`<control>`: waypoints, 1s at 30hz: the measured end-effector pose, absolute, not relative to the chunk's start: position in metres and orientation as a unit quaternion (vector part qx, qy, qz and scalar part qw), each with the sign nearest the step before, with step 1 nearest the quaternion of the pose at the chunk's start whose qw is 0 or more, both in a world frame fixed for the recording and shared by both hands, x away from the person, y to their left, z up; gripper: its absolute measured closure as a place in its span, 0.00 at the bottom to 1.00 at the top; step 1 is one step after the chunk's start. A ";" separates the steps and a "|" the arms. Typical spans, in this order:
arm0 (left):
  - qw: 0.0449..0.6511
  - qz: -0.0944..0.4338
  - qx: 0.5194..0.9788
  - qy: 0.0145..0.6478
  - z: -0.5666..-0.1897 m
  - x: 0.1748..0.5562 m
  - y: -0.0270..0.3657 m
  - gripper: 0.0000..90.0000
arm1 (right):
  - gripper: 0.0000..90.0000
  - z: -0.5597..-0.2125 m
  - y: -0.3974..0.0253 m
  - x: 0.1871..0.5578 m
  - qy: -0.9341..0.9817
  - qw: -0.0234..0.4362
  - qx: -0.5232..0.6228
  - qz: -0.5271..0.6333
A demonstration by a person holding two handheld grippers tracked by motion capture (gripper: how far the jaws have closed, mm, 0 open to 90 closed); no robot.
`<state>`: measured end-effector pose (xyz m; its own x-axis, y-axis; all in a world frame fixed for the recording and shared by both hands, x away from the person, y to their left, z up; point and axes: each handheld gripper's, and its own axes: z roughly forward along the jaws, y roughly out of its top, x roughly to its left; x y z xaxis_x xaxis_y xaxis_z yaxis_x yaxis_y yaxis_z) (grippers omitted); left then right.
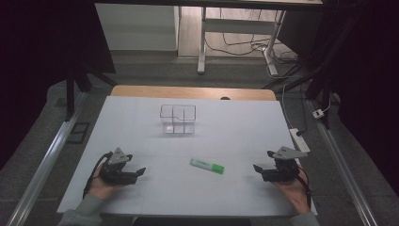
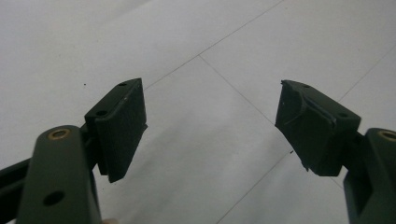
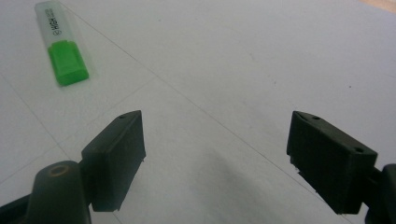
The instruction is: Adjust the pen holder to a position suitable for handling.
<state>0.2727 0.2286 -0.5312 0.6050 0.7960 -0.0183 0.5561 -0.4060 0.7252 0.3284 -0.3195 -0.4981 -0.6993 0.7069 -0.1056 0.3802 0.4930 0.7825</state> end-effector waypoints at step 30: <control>0.352 0.179 0.814 0.425 -0.527 0.287 0.227 0.28 | 0.23 -0.504 -0.316 0.330 0.843 0.197 0.330 0.377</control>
<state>0.2869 0.2275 -0.5266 0.5750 0.8181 -0.0079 0.5657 -0.3906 0.7262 0.3303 -0.3163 -0.5035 -0.7043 0.7049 -0.0838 0.4080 0.4985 0.7649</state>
